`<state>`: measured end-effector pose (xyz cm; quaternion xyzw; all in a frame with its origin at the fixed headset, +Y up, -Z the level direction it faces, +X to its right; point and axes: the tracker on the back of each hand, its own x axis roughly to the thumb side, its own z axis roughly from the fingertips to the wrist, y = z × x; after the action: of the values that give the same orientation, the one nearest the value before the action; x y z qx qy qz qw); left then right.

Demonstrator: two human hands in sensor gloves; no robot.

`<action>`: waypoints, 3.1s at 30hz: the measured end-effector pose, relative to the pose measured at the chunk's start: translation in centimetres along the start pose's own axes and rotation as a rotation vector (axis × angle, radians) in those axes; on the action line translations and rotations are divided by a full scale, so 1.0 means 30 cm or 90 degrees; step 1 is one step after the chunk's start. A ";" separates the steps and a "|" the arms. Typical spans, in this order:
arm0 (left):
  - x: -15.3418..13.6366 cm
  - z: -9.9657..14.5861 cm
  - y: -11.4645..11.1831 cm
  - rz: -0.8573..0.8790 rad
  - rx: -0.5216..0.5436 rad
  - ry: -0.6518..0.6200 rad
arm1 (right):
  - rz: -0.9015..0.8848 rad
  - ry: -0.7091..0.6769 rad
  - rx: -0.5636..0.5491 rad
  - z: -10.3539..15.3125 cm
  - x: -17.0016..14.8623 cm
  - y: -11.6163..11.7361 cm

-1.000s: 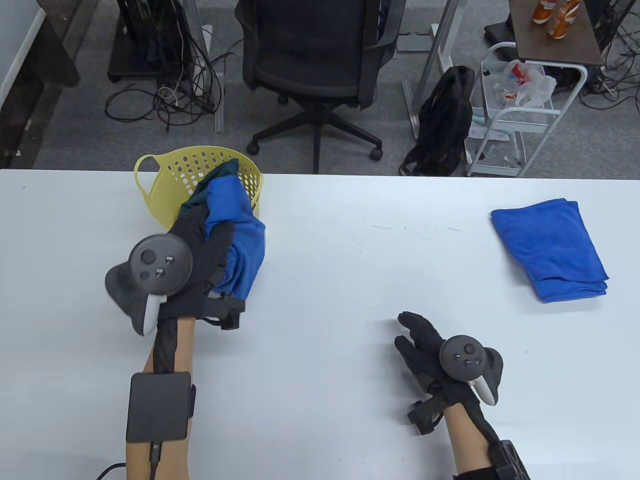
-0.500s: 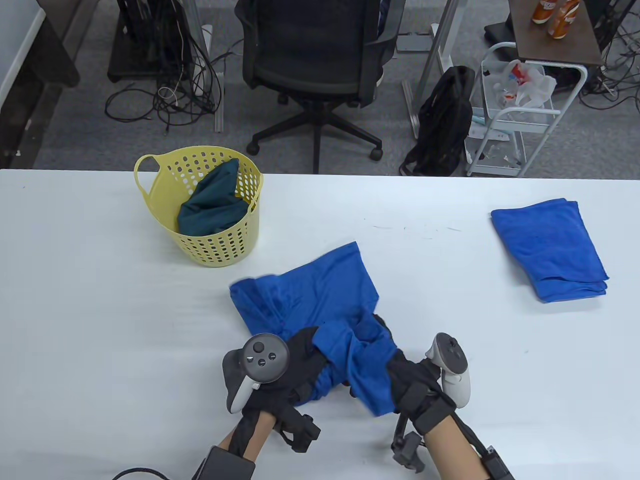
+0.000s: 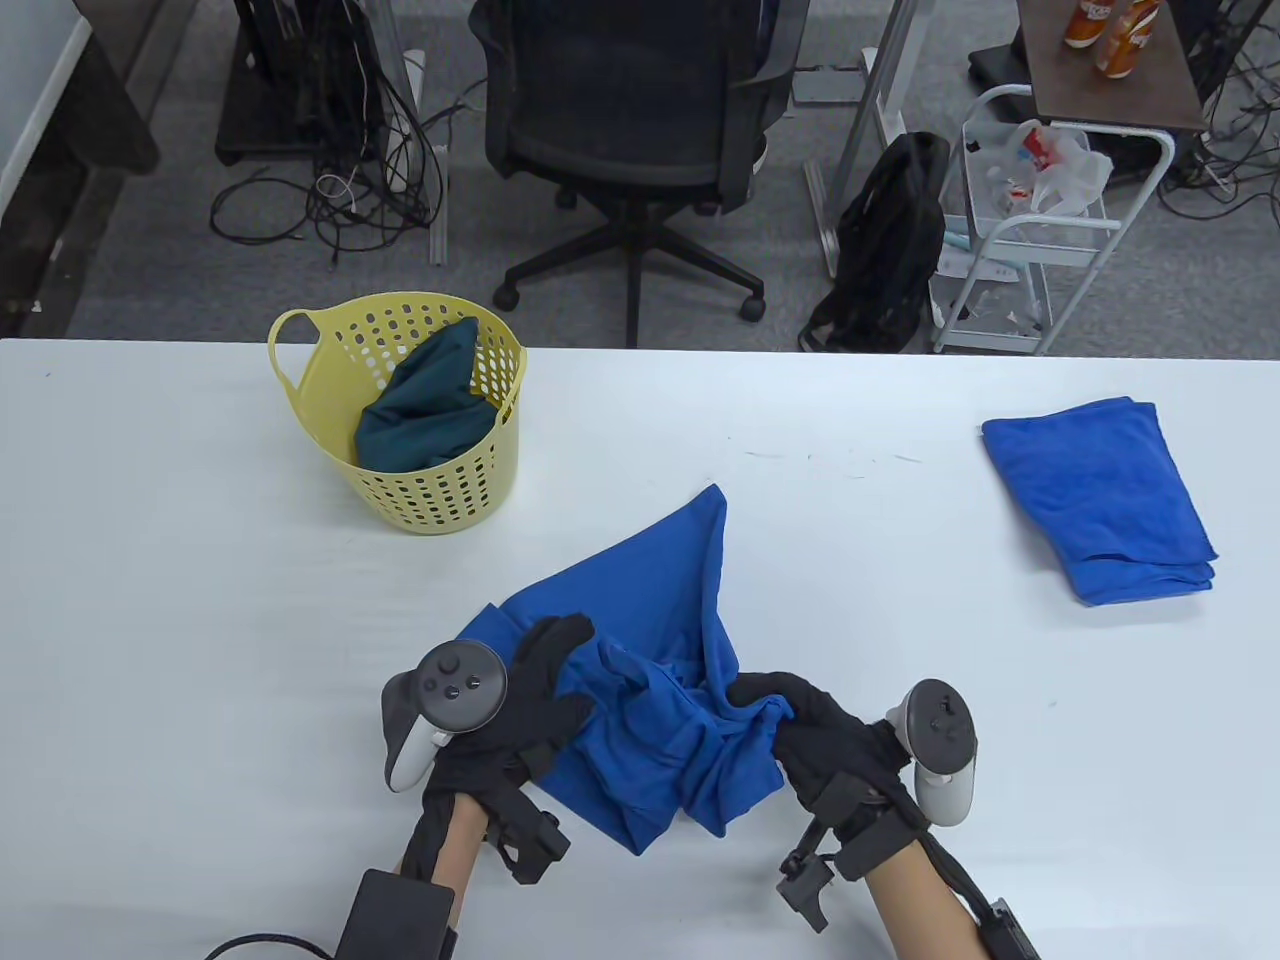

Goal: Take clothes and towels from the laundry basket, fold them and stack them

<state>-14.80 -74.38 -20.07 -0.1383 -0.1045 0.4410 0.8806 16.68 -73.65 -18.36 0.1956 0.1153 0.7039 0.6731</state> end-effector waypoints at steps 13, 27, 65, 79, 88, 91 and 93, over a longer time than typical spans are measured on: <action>0.107 0.063 0.043 -0.014 0.089 -0.107 | -0.021 -0.051 -0.136 0.039 0.044 -0.099; 0.094 0.109 0.181 0.149 0.119 -0.126 | 0.058 0.053 -0.267 0.071 0.012 -0.218; 0.308 0.144 0.008 0.589 -0.305 -0.408 | 0.267 0.016 0.255 -0.002 0.048 0.186; 0.183 0.155 0.157 -0.033 0.193 -0.130 | -0.101 -0.018 0.110 -0.013 0.003 0.008; 0.145 0.128 0.126 0.160 0.162 -0.168 | 0.218 0.121 -0.197 0.037 0.023 -0.117; 0.139 0.130 0.133 -0.063 0.226 -0.043 | 0.308 0.015 -0.156 0.044 0.085 -0.091; 0.124 0.125 0.130 -0.072 0.217 0.028 | 0.372 -0.018 -0.029 0.032 0.108 -0.015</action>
<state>-16.69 -68.58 -17.63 0.0091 -0.0165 0.3989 0.9168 17.44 -70.50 -17.30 0.2156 0.0288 0.8675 0.4473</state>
